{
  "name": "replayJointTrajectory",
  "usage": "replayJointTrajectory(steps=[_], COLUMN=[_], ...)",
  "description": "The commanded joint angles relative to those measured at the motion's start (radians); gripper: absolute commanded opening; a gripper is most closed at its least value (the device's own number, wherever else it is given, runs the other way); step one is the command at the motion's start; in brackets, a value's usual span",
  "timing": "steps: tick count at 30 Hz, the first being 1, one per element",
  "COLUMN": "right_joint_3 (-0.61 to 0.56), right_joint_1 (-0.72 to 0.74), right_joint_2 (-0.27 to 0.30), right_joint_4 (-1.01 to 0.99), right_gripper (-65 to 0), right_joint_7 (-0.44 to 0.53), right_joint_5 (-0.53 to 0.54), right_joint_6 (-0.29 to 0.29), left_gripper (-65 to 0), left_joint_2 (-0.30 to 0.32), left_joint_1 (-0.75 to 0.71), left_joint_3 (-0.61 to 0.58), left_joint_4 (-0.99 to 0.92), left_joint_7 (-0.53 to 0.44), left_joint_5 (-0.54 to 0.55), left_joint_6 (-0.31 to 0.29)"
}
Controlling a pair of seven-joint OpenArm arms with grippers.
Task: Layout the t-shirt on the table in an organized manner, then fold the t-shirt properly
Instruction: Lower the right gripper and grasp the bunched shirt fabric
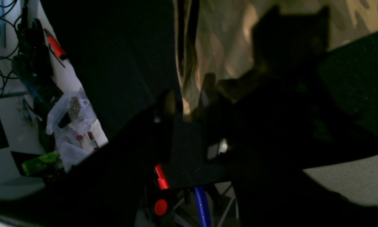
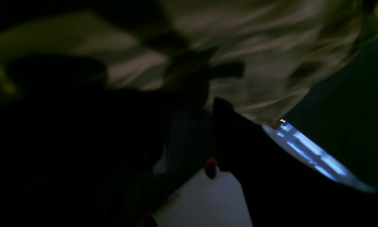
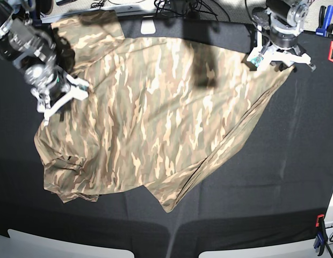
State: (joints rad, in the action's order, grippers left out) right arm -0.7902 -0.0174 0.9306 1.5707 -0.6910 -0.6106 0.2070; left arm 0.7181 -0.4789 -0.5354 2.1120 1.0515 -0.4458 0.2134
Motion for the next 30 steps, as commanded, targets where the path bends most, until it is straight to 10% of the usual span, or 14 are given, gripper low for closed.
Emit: replayJointTrajectory(steps=[1, 7, 17, 24, 30], right_joint_3=[0.006, 0.003, 0.003, 0.003, 0.003], right_joint_1=[0.014, 0.018, 0.017, 0.018, 0.076], right_joint_2=[0.037, 0.097, 0.015, -0.034, -0.129], right_joint_4=[0.017, 0.039, 0.039, 0.039, 0.046], right_gripper=[-42.8, -42.8, -43.0, -65.0, -65.0], right_joint_7=[-0.002, 0.021, 0.07, 0.062, -0.007], right_joint_5=[-0.012, -0.011, 0.023, 0.023, -0.012], right_joint_6=[-0.006, -0.032, -0.005, -0.006, -0.053], left_gripper=[-51.2, -51.2, -51.2, -51.2, -51.2], left_joint_2=[0.011, 0.011, 0.011, 0.011, 0.011], left_joint_1=[-0.003, -0.003, -0.003, -0.003, -0.003], left_joint_3=[0.006, 0.006, 0.006, 0.006, 0.006], left_joint_4=[0.014, 0.014, 0.014, 0.014, 0.014], left_joint_7=[-0.005, -0.011, -0.027, -0.027, -0.027], left_joint_5=[-0.018, -0.018, -0.018, -0.018, -0.018], left_joint_6=[0.012, 0.012, 0.012, 0.012, 0.012])
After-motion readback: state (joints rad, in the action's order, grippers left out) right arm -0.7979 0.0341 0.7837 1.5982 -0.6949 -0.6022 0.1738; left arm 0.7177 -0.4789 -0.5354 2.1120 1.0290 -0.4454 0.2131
